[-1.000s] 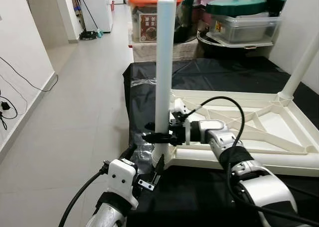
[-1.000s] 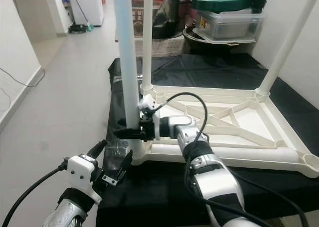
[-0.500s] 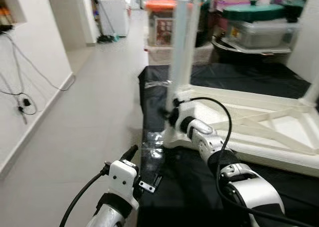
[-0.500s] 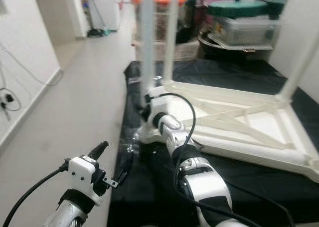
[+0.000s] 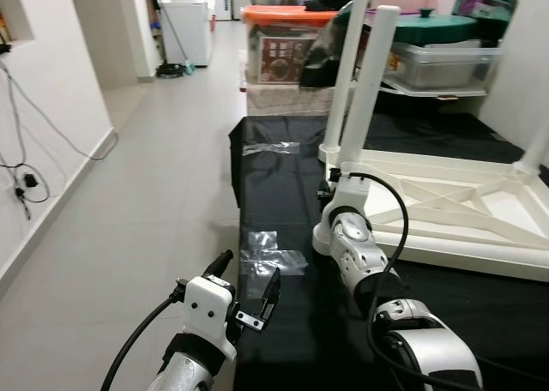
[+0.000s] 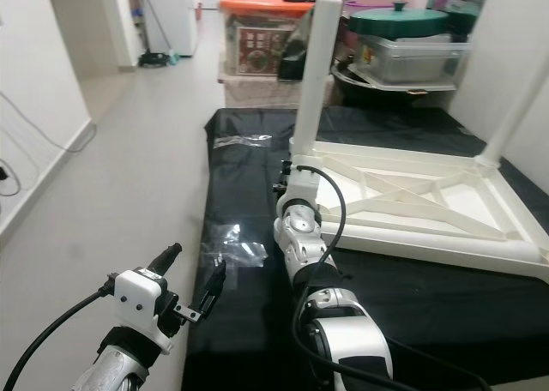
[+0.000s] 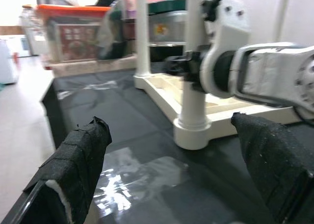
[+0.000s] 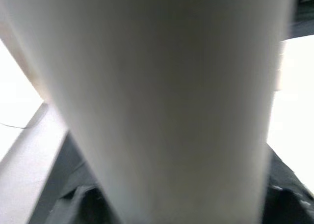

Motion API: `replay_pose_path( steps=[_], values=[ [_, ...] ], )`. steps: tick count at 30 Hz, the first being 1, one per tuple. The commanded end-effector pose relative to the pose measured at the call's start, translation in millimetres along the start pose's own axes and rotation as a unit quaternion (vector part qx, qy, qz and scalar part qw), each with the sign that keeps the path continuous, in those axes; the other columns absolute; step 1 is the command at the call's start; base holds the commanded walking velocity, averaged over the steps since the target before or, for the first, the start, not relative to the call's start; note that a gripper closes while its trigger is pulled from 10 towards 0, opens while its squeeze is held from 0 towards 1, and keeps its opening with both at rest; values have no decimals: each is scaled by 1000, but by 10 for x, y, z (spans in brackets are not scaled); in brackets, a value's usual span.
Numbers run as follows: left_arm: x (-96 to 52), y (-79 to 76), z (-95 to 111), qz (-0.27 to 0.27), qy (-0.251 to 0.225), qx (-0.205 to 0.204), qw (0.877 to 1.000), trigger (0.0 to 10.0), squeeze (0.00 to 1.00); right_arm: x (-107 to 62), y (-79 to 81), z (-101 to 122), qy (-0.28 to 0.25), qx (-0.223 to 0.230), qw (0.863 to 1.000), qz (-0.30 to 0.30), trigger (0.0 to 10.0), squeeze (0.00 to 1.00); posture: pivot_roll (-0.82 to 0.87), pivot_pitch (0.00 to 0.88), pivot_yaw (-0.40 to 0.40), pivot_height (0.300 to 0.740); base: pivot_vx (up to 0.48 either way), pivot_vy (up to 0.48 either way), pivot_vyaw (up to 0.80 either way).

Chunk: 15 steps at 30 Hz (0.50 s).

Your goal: Building children table

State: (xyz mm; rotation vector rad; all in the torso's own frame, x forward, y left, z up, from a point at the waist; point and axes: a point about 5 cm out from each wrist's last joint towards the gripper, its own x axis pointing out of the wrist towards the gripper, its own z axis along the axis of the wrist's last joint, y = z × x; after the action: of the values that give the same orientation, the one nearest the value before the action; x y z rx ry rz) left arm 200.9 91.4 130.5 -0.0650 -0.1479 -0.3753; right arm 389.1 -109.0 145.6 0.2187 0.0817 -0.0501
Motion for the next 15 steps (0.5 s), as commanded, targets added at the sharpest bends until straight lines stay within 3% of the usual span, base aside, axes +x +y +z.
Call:
replay_pose_path(
  steps=[1,3,5,8,11,14,15],
  values=[
    [-4,8,-43,1,12,2,1000,10000,0,15,11,46,-13,9,999,40,10000,0,5,0,-18,740,0,0,0],
    [-2,7,-45,1,12,2,1000,10000,0,21,-1,56,-14,14,998,54,10000,0,5,0,-18,740,0,0,0],
    [0,6,-48,1,12,2,1000,10000,0,24,9,97,-19,19,992,122,10000,0,5,0,-18,740,0,0,0],
    [0,6,-48,1,12,2,1000,10000,0,22,15,120,-21,16,987,158,10000,0,5,0,-18,740,0,0,0],
    [1,3,-53,0,12,2,1000,10000,0,-25,40,131,13,6,946,325,10000,0,4,0,-15,740,0,0,0],
    [1,3,-54,0,12,1,1000,10000,0,-42,43,125,24,7,934,357,10000,0,4,0,-15,740,0,0,0],
    [2,2,-55,0,12,1,1000,10000,0,-71,55,118,42,8,914,403,10000,0,4,0,-15,740,0,0,0]
  ],
)
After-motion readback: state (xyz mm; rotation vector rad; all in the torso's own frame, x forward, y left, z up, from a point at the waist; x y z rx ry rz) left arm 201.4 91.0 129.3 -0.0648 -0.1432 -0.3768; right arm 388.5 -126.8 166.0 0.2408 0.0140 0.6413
